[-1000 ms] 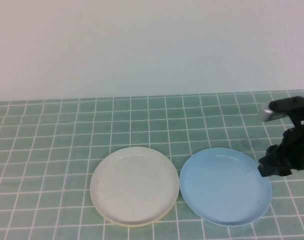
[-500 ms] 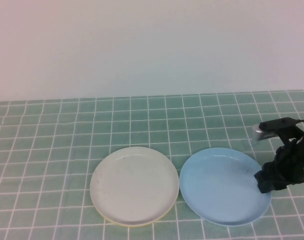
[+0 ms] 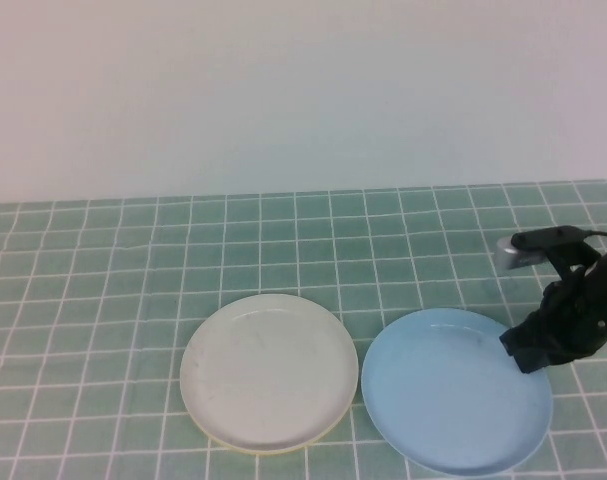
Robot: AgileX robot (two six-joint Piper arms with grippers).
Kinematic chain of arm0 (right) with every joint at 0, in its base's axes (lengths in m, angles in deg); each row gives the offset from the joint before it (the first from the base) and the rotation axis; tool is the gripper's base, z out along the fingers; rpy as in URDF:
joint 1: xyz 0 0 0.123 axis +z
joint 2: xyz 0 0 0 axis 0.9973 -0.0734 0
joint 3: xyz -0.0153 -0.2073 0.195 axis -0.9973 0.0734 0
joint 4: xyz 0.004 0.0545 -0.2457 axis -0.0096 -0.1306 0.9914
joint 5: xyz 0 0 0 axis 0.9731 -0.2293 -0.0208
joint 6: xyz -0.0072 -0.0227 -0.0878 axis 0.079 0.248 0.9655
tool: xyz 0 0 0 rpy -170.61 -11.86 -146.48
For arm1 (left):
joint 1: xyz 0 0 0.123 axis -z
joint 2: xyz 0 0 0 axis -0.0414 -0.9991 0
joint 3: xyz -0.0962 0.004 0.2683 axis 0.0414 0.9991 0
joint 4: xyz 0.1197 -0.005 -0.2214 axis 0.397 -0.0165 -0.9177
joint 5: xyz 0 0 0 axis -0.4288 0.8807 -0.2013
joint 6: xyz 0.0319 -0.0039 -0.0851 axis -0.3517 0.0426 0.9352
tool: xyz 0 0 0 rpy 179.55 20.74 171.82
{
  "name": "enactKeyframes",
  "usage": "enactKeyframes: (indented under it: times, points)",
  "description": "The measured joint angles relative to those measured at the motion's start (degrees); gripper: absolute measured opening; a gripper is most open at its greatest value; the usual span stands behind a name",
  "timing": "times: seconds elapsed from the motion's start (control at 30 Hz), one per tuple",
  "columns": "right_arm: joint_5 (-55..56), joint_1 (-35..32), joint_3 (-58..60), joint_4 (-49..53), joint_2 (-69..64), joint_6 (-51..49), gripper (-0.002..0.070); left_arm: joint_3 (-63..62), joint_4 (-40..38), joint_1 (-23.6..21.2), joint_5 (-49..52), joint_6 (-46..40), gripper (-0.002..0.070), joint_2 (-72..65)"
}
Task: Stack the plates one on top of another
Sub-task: Pick up the blue plate, then place the blue plate on the white plate
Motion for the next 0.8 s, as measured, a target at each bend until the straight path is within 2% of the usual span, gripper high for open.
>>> enactKeyframes:
  times: [0.27, 0.57, 0.8]
  points:
    - [-8.5, 0.0, -7.8, 2.3, 0.0, 0.0, 0.0013, 0.0, 0.0, 0.0, 0.0, 0.0, -0.0001, 0.0]
    - [-17.9, 0.0, -17.2, 10.5, 1.8, -4.4, 0.0012, 0.0, 0.0, 0.0, 0.2, 0.0, -0.0001, 0.0]
    - [-20.0, 1.3, -20.9, 6.3, 4.0, -5.0, 0.0012, 0.0, 0.0, 0.0, 2.3, 0.1, -0.0001, 0.0]
